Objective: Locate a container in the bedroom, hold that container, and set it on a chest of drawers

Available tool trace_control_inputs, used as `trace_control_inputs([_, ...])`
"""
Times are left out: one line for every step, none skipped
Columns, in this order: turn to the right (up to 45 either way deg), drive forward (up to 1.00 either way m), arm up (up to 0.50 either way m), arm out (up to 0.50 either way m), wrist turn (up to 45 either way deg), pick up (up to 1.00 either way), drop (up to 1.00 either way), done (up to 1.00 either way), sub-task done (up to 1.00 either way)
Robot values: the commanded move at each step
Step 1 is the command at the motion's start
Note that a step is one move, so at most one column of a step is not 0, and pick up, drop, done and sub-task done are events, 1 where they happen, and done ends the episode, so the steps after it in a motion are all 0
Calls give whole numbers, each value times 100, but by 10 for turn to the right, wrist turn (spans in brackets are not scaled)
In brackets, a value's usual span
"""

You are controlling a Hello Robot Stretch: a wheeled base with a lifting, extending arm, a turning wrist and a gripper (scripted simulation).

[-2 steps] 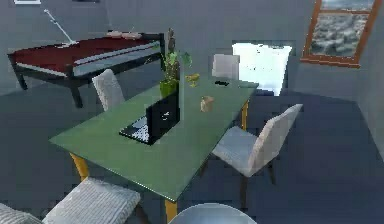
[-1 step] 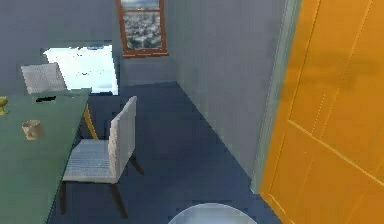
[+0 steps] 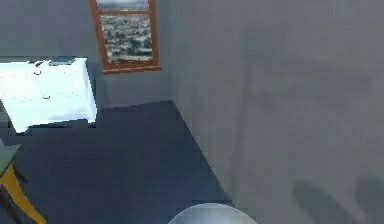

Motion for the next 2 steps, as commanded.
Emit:
trace_control_inputs([0, 40, 0, 0, 0, 0, 0, 0, 0])
trace_control_inputs([-150, 0, 0, 0, 0, 0, 0, 0, 0])
